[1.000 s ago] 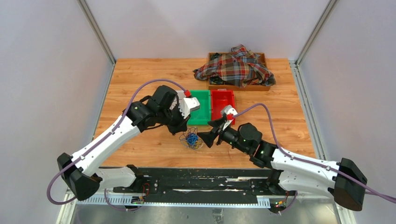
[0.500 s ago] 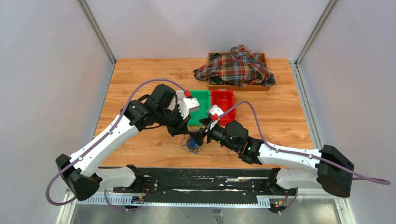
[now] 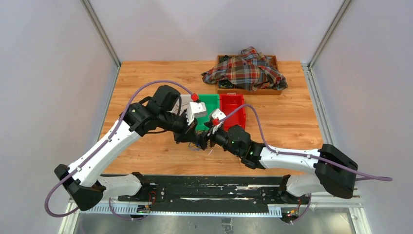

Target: Untangle the cables

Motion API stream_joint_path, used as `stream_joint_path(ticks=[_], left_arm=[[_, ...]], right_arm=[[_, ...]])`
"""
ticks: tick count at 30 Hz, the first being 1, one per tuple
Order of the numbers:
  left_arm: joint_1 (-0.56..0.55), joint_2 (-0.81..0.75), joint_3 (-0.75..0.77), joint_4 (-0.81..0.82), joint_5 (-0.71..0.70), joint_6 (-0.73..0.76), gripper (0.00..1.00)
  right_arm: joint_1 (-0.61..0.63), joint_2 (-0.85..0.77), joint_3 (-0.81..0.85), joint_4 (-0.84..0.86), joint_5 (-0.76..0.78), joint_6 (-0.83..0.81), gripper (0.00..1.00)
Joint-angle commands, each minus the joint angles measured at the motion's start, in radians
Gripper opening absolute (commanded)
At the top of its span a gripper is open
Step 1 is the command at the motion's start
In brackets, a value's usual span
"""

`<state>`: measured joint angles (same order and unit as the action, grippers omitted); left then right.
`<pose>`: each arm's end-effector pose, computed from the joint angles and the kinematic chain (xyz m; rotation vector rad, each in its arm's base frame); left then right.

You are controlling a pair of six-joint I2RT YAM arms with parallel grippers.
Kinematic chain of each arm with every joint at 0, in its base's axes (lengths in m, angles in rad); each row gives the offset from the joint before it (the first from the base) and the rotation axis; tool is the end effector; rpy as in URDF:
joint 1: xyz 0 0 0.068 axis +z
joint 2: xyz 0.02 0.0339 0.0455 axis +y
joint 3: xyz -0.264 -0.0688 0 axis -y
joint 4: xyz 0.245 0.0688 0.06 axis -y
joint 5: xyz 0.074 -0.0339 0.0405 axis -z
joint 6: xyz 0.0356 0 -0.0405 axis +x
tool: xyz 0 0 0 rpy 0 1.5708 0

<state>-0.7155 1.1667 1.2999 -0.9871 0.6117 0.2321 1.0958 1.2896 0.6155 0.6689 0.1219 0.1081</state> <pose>0.1518 -0.1590 0.3705 1.3601 2.0246 -0.9598 0.1342 0.2514 0.2605 -0.6886 1.4888 0.8400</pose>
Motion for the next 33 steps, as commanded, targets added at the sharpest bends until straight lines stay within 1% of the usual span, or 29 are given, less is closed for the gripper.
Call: stream_joint_path(ticks=[1, 3, 5, 16, 22, 28, 31, 33], left_arm=[[-0.006, -0.022, 0.072, -0.022, 0.140, -0.002, 0.00], [-0.007, -0.026, 0.096, -0.023, 0.160, -0.019, 0.01], [-0.007, -0.033, 0.119, -0.024, 0.185, -0.031, 0.00], [-0.007, -0.029, 0.246, -0.024, 0.232, -0.096, 0.00], [-0.007, -0.019, 0.333, -0.022, 0.208, -0.097, 0.01], [-0.007, -0.005, 0.442, -0.025, 0.166, -0.081, 0.00], [-0.007, -0.003, 0.453, -0.025, 0.145, -0.074, 0.00], [-0.007, -0.005, 0.448, -0.025, 0.124, -0.063, 0.00]], right_arm=[[0.016, 0.068, 0.033, 0.099, 0.055, -0.026, 0.73], [0.016, 0.100, 0.001, 0.173, 0.057, -0.020, 0.73], [0.016, 0.115, -0.029, 0.212, 0.058, -0.005, 0.72], [0.016, 0.134, -0.154, 0.265, 0.083, 0.066, 0.69], [0.017, 0.144, -0.213, 0.284, 0.089, 0.105, 0.64], [0.016, 0.163, -0.280, 0.305, 0.161, 0.128, 0.55], [0.016, 0.137, -0.296, 0.300, 0.181, 0.130, 0.54], [0.015, 0.091, -0.293, 0.258, 0.200, 0.120, 0.54]])
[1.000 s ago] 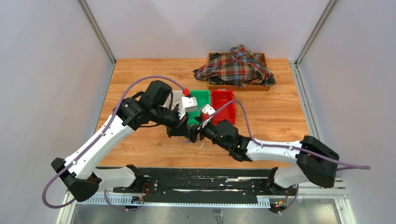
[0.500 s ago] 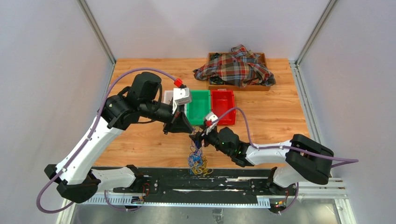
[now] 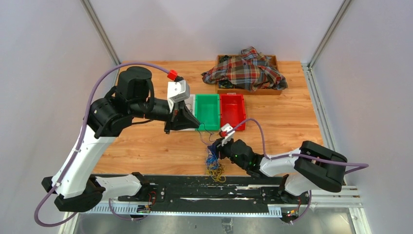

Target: Untangle the cables

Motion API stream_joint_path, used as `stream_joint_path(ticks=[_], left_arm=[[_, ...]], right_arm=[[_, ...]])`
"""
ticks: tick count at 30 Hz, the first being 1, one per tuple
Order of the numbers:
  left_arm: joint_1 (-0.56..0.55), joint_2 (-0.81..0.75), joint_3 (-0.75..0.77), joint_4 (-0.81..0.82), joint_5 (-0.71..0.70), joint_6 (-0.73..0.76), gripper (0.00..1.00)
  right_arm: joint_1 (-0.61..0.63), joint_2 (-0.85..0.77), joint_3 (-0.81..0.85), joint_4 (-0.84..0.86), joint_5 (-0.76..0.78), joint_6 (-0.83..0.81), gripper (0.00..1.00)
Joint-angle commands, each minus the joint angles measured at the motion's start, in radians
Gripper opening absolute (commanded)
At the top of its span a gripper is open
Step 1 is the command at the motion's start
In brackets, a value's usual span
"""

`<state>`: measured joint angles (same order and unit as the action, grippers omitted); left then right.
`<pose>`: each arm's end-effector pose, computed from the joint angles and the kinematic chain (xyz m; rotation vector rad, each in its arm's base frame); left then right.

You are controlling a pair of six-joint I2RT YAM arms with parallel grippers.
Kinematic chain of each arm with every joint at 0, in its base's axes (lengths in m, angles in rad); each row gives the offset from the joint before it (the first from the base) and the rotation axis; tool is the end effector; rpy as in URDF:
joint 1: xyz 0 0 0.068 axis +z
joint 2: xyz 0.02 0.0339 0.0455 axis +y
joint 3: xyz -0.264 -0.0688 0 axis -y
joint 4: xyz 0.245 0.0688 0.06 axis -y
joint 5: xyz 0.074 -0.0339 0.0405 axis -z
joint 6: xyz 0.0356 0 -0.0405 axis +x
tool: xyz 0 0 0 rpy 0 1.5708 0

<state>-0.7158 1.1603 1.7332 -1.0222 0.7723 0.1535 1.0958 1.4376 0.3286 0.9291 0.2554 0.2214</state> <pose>0.1177 -0.1353 0.4956 1.3045 1.5980 -1.1290 0.1244 0.2222 0.1632 -0.5851 1.7058 0.7337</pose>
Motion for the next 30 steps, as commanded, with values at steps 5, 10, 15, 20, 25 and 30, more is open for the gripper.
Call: stream_joint_path(ticks=[5, 10, 15, 20, 25, 30], left_arm=[[-0.007, 0.005, 0.057, 0.010, -0.109, 0.049, 0.00], [-0.007, 0.016, 0.121, 0.010, -0.184, 0.097, 0.00], [-0.007, 0.041, 0.201, 0.010, -0.207, 0.119, 0.00], [-0.007, 0.081, 0.310, 0.010, -0.215, 0.115, 0.01], [-0.007, 0.112, 0.400, 0.011, -0.216, 0.104, 0.00], [-0.007, 0.121, 0.454, 0.036, -0.275, 0.127, 0.00]], right_arm=[[0.008, -0.170, 0.006, -0.095, 0.086, -0.039, 0.54], [0.007, -0.285, 0.038, -0.177, 0.094, -0.086, 0.63], [0.007, -0.354, 0.098, -0.244, 0.060, -0.119, 0.60], [0.007, -0.275, 0.154, -0.251, 0.016, -0.108, 0.56], [0.007, -0.143, 0.162, -0.206, -0.026, -0.067, 0.51], [0.007, -0.065, 0.109, -0.134, -0.007, -0.033, 0.52]])
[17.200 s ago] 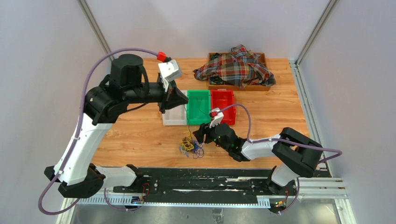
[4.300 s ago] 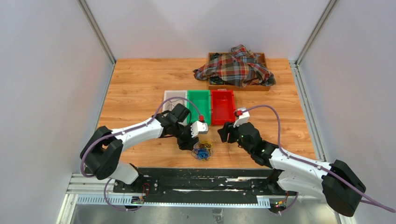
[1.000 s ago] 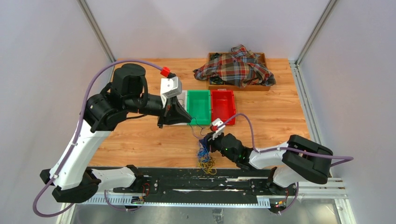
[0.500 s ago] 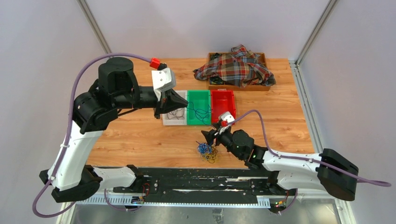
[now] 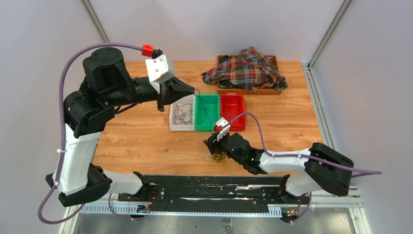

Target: Untangle the cables

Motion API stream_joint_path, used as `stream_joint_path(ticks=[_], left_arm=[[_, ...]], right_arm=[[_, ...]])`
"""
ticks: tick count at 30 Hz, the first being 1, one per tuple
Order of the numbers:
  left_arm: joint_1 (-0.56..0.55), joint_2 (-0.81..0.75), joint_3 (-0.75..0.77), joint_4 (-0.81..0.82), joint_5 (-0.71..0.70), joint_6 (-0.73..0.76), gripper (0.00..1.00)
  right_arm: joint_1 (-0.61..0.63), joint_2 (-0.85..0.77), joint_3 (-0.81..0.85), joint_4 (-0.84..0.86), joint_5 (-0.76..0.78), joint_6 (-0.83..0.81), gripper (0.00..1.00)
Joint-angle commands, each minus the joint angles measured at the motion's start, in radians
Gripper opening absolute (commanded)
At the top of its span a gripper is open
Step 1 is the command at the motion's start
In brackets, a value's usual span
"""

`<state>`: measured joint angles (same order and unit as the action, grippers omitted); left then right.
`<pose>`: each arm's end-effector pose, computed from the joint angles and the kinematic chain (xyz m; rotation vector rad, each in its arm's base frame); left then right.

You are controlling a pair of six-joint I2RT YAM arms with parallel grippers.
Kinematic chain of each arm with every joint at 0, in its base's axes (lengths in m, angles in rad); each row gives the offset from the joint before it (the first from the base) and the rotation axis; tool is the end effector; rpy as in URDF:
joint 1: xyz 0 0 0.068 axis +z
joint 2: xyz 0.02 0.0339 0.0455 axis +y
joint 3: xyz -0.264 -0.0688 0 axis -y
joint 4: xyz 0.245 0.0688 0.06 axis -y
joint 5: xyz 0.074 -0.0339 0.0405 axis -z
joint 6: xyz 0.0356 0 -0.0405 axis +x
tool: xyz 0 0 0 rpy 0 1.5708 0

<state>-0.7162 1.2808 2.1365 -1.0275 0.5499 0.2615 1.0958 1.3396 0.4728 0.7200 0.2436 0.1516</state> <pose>0.1105 -0.1208 0.5730 1.1805 1.3408 -0.8073 0.1317 0.2373 0.2067 -0.6335 1.6486 0.7108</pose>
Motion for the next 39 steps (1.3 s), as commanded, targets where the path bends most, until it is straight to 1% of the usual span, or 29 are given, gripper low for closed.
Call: stream_joint_path(ticks=[1, 5, 10, 15, 22, 24, 26, 28, 32, 35, 39], left_arm=[[-0.006, -0.003, 0.055, 0.061, -0.073, 0.021, 0.00], [-0.006, -0.021, 0.061, 0.190, -0.179, 0.022, 0.00], [-0.006, -0.044, 0.041, 0.371, -0.305, 0.035, 0.00], [-0.006, -0.044, 0.062, 0.504, -0.376, 0.035, 0.00], [-0.006, -0.046, 0.086, 0.693, -0.441, 0.090, 0.00], [-0.006, -0.056, 0.070, 0.777, -0.492, 0.103, 0.00], [-0.006, -0.073, 0.032, 0.895, -0.542, 0.124, 0.00], [-0.006, -0.078, 0.014, 0.980, -0.570, 0.149, 0.00], [-0.006, -0.065, 0.041, 1.035, -0.592, 0.168, 0.00], [-0.006, -0.049, 0.071, 1.035, -0.568, 0.162, 0.00], [-0.006, -0.083, -0.013, 1.034, -0.505, 0.138, 0.01]], right_arm=[[0.007, 0.046, -0.053, 0.095, 0.012, 0.042, 0.53], [0.009, 0.069, -0.096, 0.146, 0.029, 0.059, 0.58], [0.009, 0.079, -0.119, 0.159, 0.032, 0.070, 0.59], [0.008, 0.102, -0.137, 0.155, 0.028, 0.099, 0.58], [0.020, 0.157, -0.186, 0.222, 0.047, 0.144, 0.60], [0.028, 0.169, -0.195, 0.236, 0.060, 0.149, 0.61], [0.033, 0.180, -0.201, 0.247, 0.065, 0.151, 0.62], [0.034, 0.185, -0.203, 0.251, 0.066, 0.152, 0.62], [0.036, 0.188, -0.204, 0.253, 0.067, 0.153, 0.61], [0.035, 0.192, -0.203, 0.259, 0.066, 0.155, 0.60], [0.036, 0.173, -0.197, 0.261, 0.066, 0.155, 0.62]])
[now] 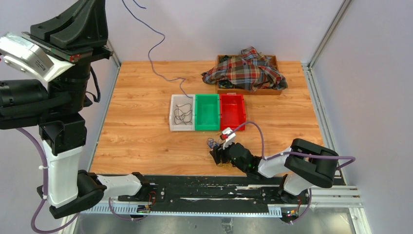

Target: Untangle the cables

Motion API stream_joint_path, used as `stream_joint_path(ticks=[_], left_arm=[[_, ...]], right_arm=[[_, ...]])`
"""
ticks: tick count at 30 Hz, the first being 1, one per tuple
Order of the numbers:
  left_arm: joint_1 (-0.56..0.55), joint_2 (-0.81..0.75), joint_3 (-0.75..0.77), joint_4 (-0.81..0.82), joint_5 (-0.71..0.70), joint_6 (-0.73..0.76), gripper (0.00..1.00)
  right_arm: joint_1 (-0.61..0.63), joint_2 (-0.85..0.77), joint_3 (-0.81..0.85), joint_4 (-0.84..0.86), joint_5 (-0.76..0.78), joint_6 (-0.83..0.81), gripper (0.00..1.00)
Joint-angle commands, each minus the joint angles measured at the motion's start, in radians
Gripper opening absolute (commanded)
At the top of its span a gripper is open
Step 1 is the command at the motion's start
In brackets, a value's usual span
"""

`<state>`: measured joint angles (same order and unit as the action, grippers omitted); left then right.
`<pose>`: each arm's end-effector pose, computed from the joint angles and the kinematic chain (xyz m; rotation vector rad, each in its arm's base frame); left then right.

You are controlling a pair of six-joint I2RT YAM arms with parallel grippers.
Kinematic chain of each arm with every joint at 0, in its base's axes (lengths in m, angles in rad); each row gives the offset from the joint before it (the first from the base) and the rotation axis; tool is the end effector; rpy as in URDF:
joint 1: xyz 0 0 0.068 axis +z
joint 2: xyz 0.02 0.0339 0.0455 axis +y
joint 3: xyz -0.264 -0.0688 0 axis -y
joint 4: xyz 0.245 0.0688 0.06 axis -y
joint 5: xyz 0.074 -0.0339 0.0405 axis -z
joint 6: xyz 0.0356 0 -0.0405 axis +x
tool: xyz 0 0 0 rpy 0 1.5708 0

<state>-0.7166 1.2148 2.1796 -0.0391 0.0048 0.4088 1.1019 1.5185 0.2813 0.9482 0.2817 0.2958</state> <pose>0.0633 -0.0554 0.6841 0.3494 0.5453 -0.2986 0.1204 0.2157 0.1345 -0.5598 1.8248 0.7049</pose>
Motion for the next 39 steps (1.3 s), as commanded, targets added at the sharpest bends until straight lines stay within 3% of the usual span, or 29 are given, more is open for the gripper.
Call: stream_joint_path(ticks=[1, 8, 12, 19, 39], left_arm=[[-0.006, -0.027, -0.084, 0.045, 0.048, -0.015, 0.00], [-0.006, -0.095, -0.267, 0.041, 0.037, -0.037, 0.00], [-0.006, -0.144, -0.427, 0.041, 0.028, -0.063, 0.01], [-0.006, -0.153, -0.581, 0.040, 0.018, -0.074, 0.00], [-0.006, 0.035, -0.627, 0.082, 0.019, -0.073, 0.00]], right_arm=[[0.030, -0.022, -0.004, 0.028, 0.032, 0.012, 0.63], [0.029, -0.237, 0.025, -0.130, 0.101, -0.021, 0.82], [0.027, -0.360, 0.045, -0.201, 0.136, -0.049, 0.84], [-0.004, -0.509, 0.068, -0.266, 0.157, -0.041, 0.82], [-0.078, -0.598, 0.058, -0.351, 0.311, -0.007, 0.74]])
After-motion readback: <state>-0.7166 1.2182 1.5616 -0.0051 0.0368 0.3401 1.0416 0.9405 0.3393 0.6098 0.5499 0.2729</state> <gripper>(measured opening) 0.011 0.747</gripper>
